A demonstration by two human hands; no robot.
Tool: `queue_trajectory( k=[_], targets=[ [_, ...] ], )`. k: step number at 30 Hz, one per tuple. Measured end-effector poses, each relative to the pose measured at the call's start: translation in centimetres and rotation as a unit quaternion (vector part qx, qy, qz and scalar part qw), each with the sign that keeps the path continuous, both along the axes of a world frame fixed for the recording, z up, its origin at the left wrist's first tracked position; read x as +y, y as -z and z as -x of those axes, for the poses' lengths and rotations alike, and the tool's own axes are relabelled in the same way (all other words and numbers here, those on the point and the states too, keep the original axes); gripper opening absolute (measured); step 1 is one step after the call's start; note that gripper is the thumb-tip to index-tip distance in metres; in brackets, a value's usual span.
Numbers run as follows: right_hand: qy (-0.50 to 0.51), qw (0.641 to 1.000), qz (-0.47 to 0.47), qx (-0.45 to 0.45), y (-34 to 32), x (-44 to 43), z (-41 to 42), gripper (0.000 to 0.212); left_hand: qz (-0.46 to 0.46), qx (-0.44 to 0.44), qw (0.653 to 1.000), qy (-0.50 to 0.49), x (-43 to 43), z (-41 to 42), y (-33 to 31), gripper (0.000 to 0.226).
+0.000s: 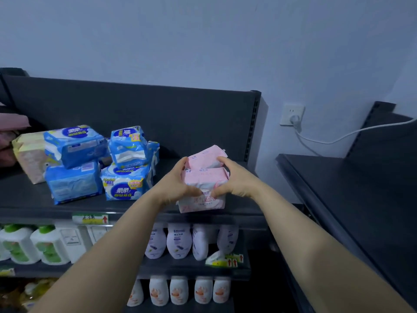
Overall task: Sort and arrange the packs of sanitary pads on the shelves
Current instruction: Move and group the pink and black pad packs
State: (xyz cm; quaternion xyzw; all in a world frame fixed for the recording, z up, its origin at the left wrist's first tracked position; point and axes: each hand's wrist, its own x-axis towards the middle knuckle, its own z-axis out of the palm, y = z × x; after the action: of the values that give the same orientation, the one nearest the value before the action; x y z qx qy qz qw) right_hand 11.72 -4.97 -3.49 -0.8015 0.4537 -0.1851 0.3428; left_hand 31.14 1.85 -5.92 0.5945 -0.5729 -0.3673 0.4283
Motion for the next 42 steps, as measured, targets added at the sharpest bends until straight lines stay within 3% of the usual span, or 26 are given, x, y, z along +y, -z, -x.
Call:
queue_trajectory(
  k=[3, 7, 10, 17, 23, 25, 29, 32, 42],
  targets=[
    [0.011, 1.0, -0.019, 0.003, 0.4, -3.4, -1.8, 0.116, -0.023, -0.018, 1.0, -0.003, -3.6, -1.8, 0.1, 0.09],
    [0.025, 0.999, -0.042, 0.004, 0.7, -7.5, -4.2, 0.114, -0.034, -0.027, 0.999, 0.002, -8.1, -3.8, 0.2, 0.082],
    [0.035, 0.998, -0.056, 0.01, 0.9, -10.4, -6.0, 0.112, -0.046, -0.037, 0.998, -0.01, -11.1, -5.2, 0.3, 0.09],
    [0.044, 0.996, -0.077, 0.027, 2.3, -14.3, -8.3, 0.11, -0.071, -0.097, 0.993, -0.02, -15.6, -6.7, 1.2, 0.061],
    [0.033, 0.998, -0.027, 0.046, 2.9, -14.3, -8.3, 0.106, -0.092, -0.226, 0.97, -0.023, -16.4, -6.5, 1.0, 0.091],
    [0.043, 0.999, -0.002, 0.023, 2.9, -13.8, -7.8, 0.1, -0.06, -0.289, 0.955, -0.032, -16.1, -6.3, 0.7, 0.094],
    [0.076, 0.991, 0.11, 0.008, 2.1, -12.3, -6.2, 0.077, 0.052, -0.359, 0.93, -0.06, -15.4, -5.0, 0.0, 0.066],
    [0.13, 0.978, 0.163, 0.02, 1.9, -11.0, -3.7, 0.066, 0.135, -0.36, 0.923, -0.033, -15.4, -2.9, 0.0, 0.049],
    [0.302, 0.931, 0.176, 0.108, 3.0, -0.2, 7.7, 0.065, 0.203, -0.317, 0.917, 0.133, -11.7, 9.1, 1.3, 0.055]
  ],
)
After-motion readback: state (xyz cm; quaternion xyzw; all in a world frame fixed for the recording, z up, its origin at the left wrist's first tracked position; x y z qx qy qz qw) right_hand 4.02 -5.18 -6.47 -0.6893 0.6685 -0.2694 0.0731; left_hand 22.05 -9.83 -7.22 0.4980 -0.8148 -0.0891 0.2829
